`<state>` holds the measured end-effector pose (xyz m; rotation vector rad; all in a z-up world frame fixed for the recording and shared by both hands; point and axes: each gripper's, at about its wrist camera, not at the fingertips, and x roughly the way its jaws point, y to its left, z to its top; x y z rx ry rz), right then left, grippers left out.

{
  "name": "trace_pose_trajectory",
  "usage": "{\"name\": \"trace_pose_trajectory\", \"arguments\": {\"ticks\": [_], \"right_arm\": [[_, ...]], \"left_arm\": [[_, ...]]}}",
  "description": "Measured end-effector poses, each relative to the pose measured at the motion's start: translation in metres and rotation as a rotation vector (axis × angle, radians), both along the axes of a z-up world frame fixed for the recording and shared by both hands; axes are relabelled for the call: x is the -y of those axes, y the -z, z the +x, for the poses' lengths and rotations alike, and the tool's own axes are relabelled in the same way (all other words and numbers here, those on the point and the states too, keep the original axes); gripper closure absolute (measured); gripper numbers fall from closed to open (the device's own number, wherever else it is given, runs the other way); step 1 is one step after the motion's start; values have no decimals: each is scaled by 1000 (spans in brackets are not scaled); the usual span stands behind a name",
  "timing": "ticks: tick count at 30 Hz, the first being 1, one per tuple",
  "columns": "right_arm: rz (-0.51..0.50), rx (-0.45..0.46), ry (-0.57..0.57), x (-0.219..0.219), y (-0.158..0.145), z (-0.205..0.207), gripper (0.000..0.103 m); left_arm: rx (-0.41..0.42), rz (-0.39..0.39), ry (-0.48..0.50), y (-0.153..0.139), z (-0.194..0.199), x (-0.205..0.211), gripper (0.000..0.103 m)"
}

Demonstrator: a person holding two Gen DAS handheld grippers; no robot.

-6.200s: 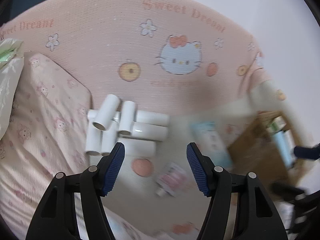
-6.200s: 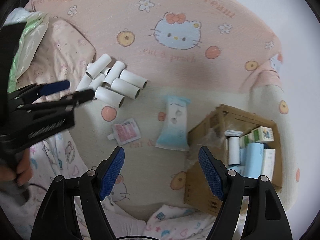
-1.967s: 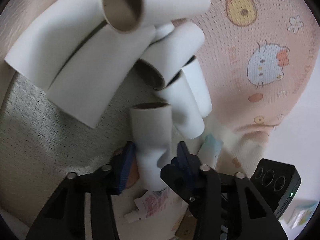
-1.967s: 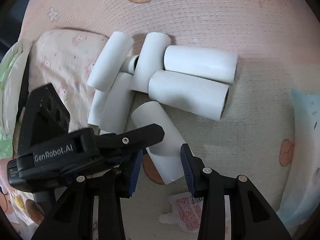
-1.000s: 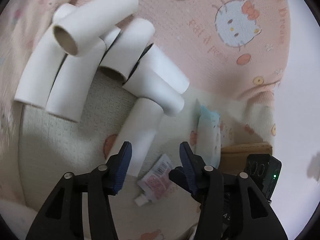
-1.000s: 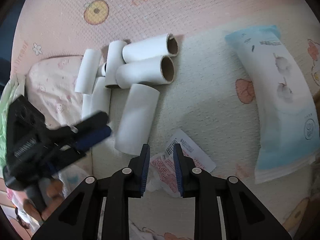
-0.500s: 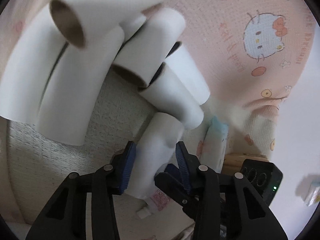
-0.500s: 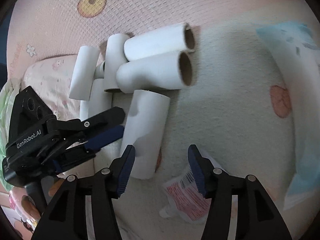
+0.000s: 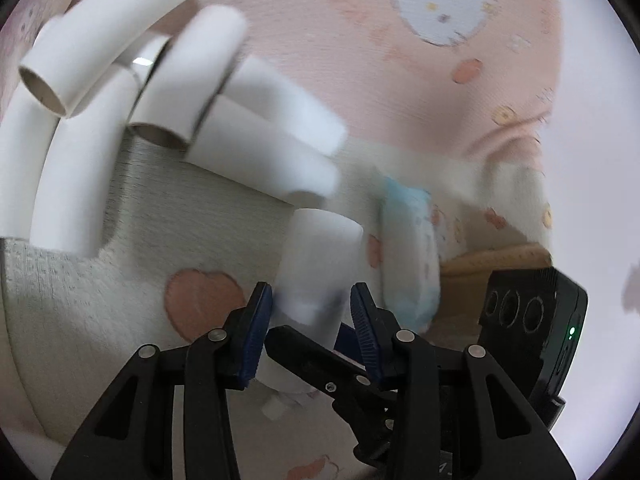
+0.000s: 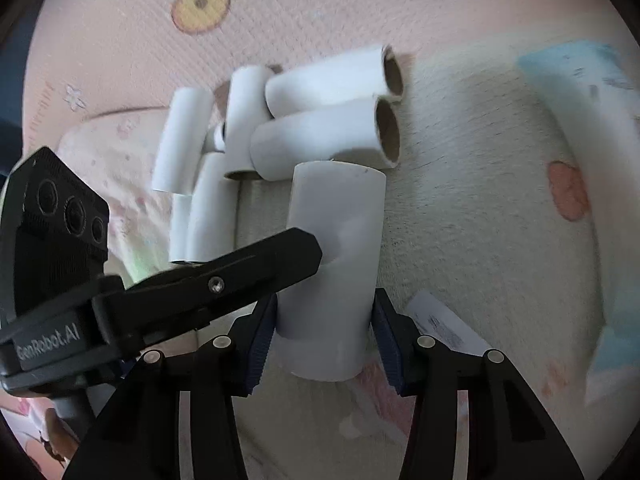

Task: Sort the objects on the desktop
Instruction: 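Lift the white tube with the right gripper and carry it to the cardboard box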

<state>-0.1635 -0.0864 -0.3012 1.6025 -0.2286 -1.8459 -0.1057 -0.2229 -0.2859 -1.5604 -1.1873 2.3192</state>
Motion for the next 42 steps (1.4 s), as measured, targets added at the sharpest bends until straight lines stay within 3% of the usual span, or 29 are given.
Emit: {"name": "trace_pose_trajectory", "arguments": {"ticks": [5,9,13,21,34,42], "right_arm": [[32,-99,-26,-19,-33,25,58],[-5,-143,14,-45,-59,40,58],[-25,-209,28,-61,-86,53,58],[-87,-260,68,-92,-123,52,58],[-80,-408,130,-158,-183,66,58],[-94,-453,180,-186,-202,69,58]], "left_arm": [[-34,26,48,-30,5,-38,58],[-71,-28,82,-64,9,-67,58],[-100,-46,98,-93,9,-89,50],[-155,-119,92,-138,5,-128,53],[-236,-207,173,-195,1,-184,57],[-269,-238,213,-214,-5,-211,57]]}}
